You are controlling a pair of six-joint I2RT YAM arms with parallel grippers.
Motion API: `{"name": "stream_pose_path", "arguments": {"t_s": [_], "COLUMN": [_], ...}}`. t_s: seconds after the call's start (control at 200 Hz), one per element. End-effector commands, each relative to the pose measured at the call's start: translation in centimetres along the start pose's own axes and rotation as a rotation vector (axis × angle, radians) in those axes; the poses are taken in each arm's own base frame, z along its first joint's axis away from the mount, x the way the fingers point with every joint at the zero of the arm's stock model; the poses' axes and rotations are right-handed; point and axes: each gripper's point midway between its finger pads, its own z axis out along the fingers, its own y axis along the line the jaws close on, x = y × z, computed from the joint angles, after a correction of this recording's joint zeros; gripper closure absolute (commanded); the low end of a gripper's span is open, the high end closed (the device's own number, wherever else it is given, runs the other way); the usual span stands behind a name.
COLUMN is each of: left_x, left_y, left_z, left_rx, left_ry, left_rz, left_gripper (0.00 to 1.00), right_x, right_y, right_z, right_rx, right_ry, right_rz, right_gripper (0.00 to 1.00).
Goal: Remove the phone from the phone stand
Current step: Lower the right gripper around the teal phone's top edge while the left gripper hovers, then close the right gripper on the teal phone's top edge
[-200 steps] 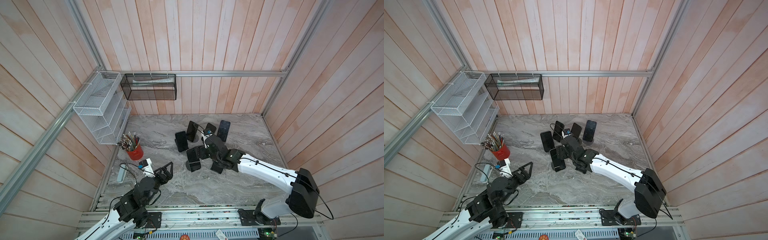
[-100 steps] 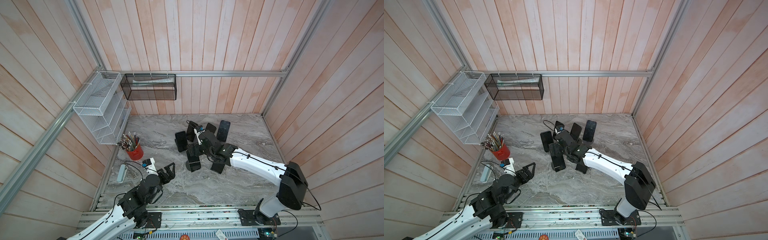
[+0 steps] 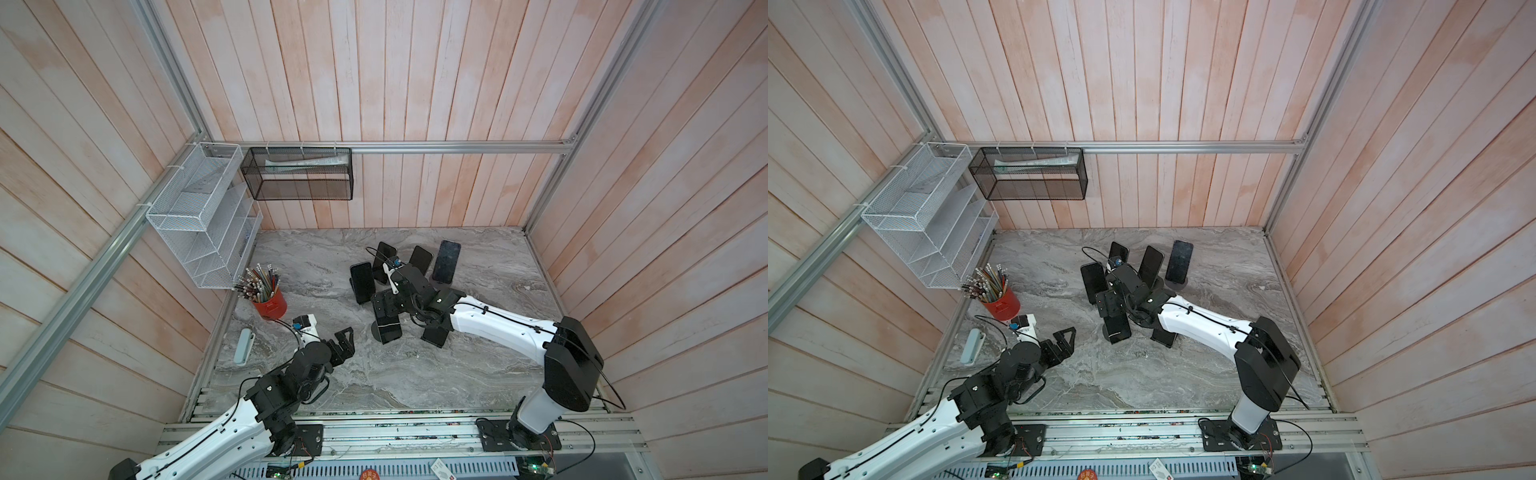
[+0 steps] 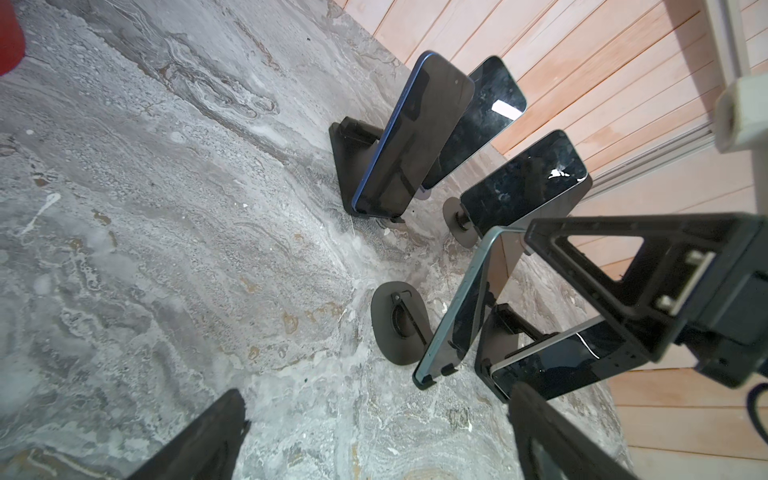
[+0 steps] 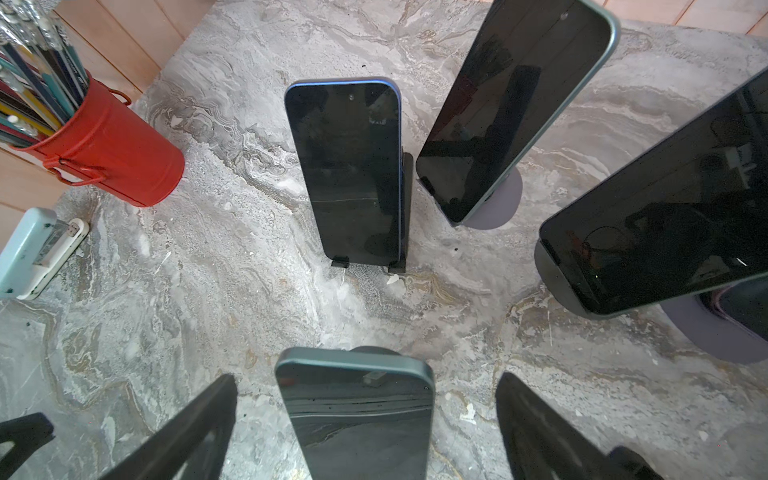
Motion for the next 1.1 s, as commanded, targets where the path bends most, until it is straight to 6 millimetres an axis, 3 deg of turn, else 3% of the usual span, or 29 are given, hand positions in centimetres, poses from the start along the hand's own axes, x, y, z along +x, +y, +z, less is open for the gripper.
{"name": "stream_pose_path", "arguments": {"t_s": [0.0,1.095], "left_x": [-0.3,-0.3], "left_y": [-0.7,-0.6], "left_z": [-0.2,-0.5], "left_rx": [0.019,0.023], "left_ry": [0.001,0.003], "left_rz": [0.011,0.016], "left_gripper": [0.0,0.0], "right_x": [-0.2,0.5], "right_y": [0.8,1.0], "right_z": [0.1,2.9], "right_rx": [-0.024,0.073], "right_ry": [-0.006,0.004], "right_rz": [-0.013,-0.066], "right_gripper": [0.02,0.03]}}
